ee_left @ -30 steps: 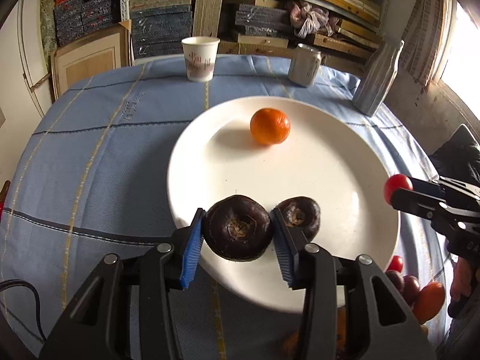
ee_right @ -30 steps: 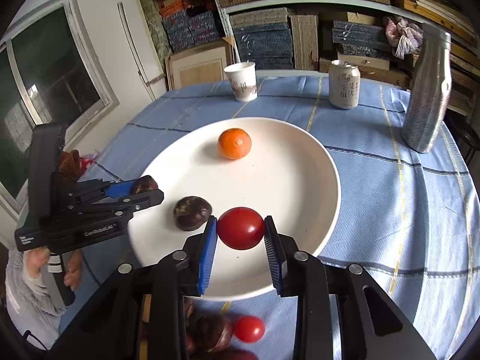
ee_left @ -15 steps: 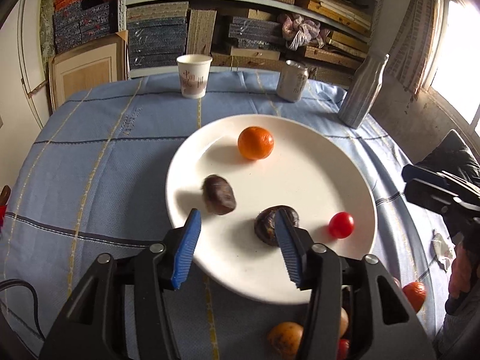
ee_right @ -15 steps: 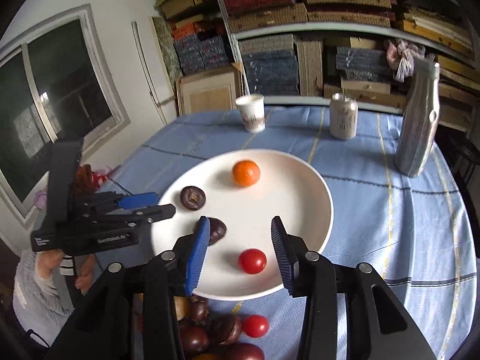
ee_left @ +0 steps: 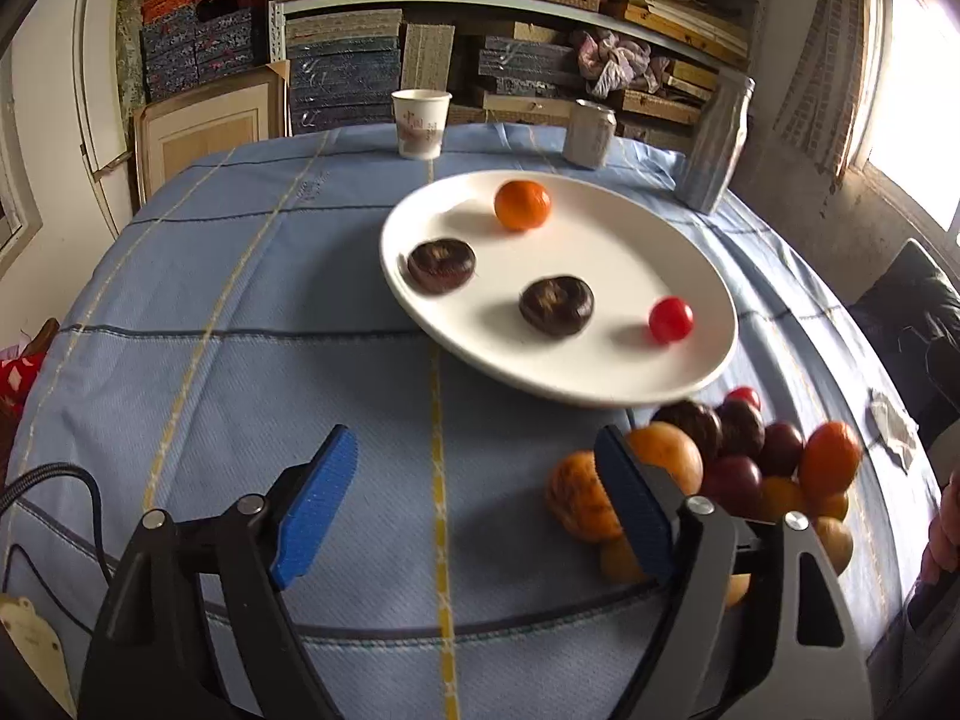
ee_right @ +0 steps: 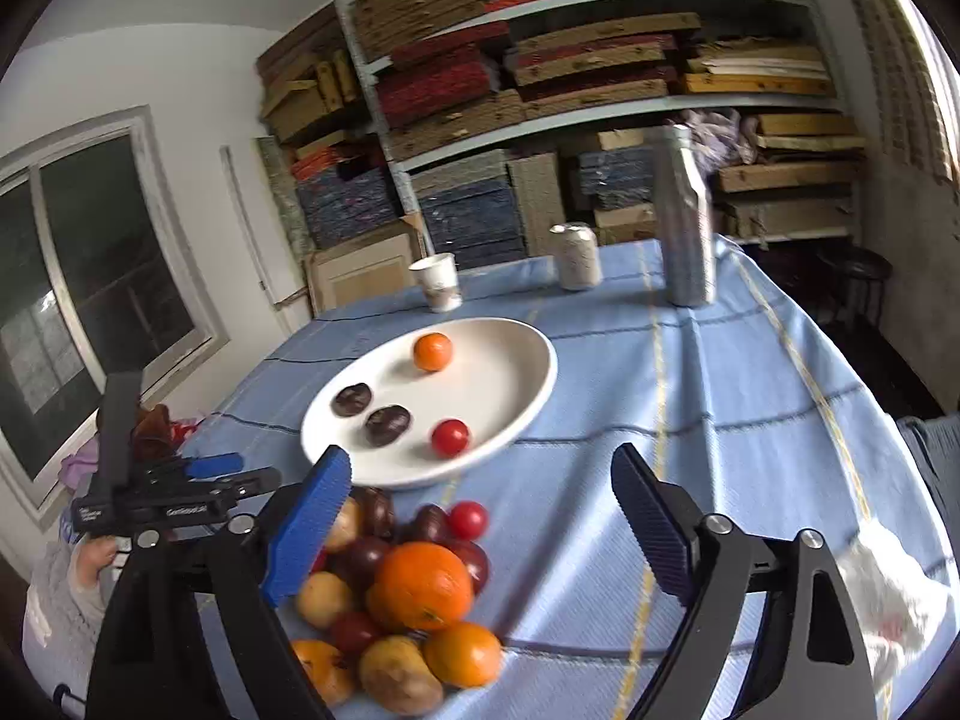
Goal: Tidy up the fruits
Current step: 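Lower both fruits onto the white plate and open both tools, then grasp a yellow-orange round fruit from the pile with the left tool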
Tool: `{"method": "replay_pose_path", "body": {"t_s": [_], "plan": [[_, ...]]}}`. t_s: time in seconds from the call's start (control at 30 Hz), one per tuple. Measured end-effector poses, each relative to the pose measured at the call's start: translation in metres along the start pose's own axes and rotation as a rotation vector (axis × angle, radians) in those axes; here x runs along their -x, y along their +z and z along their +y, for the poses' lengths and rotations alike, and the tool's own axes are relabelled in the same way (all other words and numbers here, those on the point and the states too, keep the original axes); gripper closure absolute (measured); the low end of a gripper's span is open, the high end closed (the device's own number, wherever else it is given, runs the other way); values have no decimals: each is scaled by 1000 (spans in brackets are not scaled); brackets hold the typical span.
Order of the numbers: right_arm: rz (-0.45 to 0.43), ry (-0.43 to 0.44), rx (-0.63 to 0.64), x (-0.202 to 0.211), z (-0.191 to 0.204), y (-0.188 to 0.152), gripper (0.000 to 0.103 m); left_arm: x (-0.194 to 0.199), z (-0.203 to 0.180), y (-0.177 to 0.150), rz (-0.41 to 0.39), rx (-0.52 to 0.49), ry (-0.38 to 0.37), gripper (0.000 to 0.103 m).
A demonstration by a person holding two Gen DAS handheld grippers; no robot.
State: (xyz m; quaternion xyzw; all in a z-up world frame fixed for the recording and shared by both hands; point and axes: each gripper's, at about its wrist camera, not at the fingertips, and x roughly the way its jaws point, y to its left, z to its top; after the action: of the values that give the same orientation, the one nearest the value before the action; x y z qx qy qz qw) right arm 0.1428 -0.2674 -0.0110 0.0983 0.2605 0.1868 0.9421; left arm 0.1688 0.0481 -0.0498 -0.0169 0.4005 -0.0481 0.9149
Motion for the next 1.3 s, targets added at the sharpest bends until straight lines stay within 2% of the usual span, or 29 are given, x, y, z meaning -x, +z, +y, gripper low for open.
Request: {"method": "replay_pose_path", "body": {"t_s": [0.07, 0.3, 0.43, 0.6, 0.73, 0.83, 1.0, 1.2, 1.27, 1.3], "plan": [[9, -16, -9, -2, -6, -3, 13, 0, -6, -4, -2, -19, 3, 18], [18, -7, 2, -6, -5, -4, 13, -13, -15, -7, 31, -60, 6, 15], [24, -7, -1, -6, -6, -5, 12, -15, -7, -6, 32, -41, 7, 8], [16, -8, -3, -5, -7, -5, 10, -4, 16, -12, 13, -9, 92, 8], [19, 2, 3, -5, -5, -6, 10, 9, 34, -24, -8, 36, 95, 8], [30, 5, 13, -7, -3, -7, 10, 15, 25, -28, -37, -5, 99, 8], [33, 1, 9, -8, -4, -8, 10, 9, 3, -30, -33, -103, 113, 10], [37, 2, 12, -8, -3, -8, 10, 5, -7, -31, -24, -147, 85, 25], [37, 1, 12, -8, -3, -8, 10, 0, -10, -30, -6, -156, 76, 36], [38, 1, 13, -8, -3, -8, 10, -2, -10, -30, 3, -159, 71, 36]]}}
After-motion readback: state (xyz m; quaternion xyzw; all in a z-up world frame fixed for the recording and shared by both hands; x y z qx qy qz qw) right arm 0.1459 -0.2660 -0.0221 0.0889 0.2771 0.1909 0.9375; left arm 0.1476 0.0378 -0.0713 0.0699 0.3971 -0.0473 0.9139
